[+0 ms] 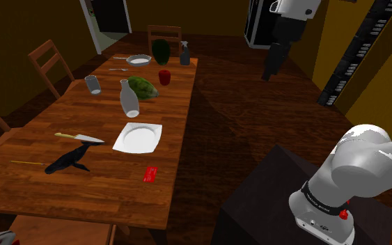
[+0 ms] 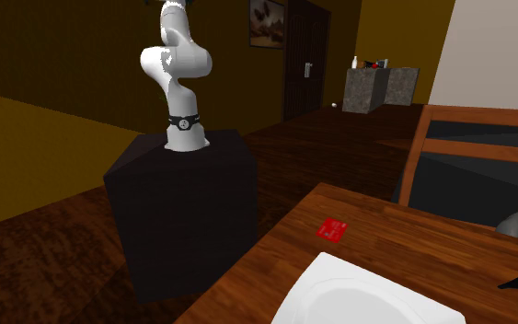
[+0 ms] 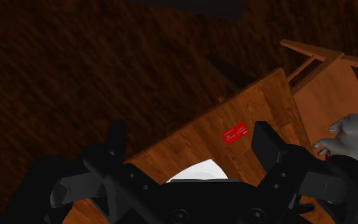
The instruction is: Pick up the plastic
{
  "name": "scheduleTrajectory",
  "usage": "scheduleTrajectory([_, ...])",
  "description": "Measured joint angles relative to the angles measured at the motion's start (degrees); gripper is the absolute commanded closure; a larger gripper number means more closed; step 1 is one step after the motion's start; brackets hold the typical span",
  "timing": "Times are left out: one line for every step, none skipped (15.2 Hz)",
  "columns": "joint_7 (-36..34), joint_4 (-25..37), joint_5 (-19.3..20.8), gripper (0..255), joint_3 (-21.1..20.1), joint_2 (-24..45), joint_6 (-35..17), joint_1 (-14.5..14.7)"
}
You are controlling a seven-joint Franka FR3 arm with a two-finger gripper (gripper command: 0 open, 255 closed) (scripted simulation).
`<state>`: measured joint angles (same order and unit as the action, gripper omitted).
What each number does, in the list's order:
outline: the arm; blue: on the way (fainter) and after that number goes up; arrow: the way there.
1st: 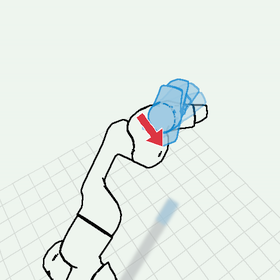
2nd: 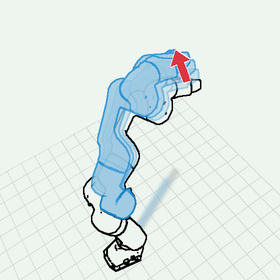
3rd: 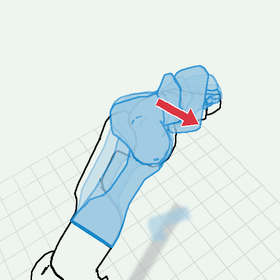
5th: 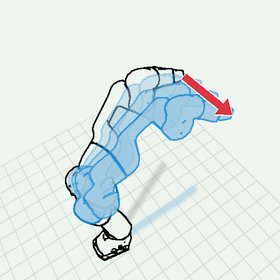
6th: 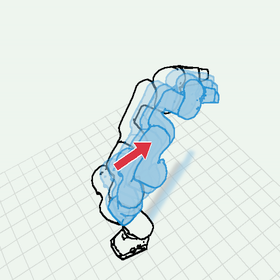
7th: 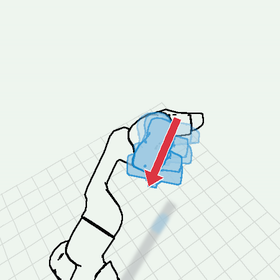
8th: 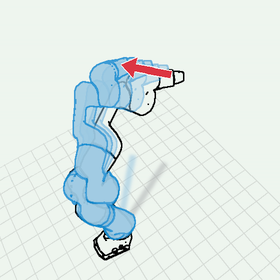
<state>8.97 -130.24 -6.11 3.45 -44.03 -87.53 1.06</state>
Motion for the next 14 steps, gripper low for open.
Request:
scheduleTrajectory([0.0,0.0,0.0,0,0.0,0.0,0.0,0.0])
scheduleTrajectory([-0.8,-0.1,-0.4,0,-0.5,0.6,-0.5,0.0])
scheduleTrajectory([-2.2,-0.2,-1.0,0,-1.3,1.4,-1.0,0.1])
scheduleTrajectory([-3.6,-1.1,-1.7,0,-2.1,1.8,-1.8,0.1])
scheduleTrajectory([-5.3,-1.4,-2.5,0,-3.2,3.2,-3.1,0.2])
scheduleTrajectory([-6.9,-2.1,-3.3,0,-4.2,4.1,-4.2,0.2])
scheduleTrajectory([-8.5,-2.7,-4.0,0,-5.1,5.3,-5.4,0.3])
scheduleTrajectory([-10.0,-2.8,-4.7,0,-5.9,6.5,-6.3,0.3])
scheduleTrajectory([-11.5,-3.2,-5.3,0,-6.7,7.7,-7.4,0.3])
scheduleTrajectory([-13.1,-2.9,-6.0,0,-7.6,9.4,-8.4,0.4])
scheduleTrajectory([-14.9,-3.0,-6.8,0,-8.7,10.8,-9.6,0.5])
scheduleTrajectory([-16.6,-2.9,-7.5,0,-9.6,12.4,-10.6,0.7])
scheduleTrajectory([-18.0,-2.6,-8.1,0,-10.4,14.3,-11.7,0.7])
scheduleTrajectory([-19.7,-2.1,-8.8,0,-11.3,16.1,-12.7,0.8])
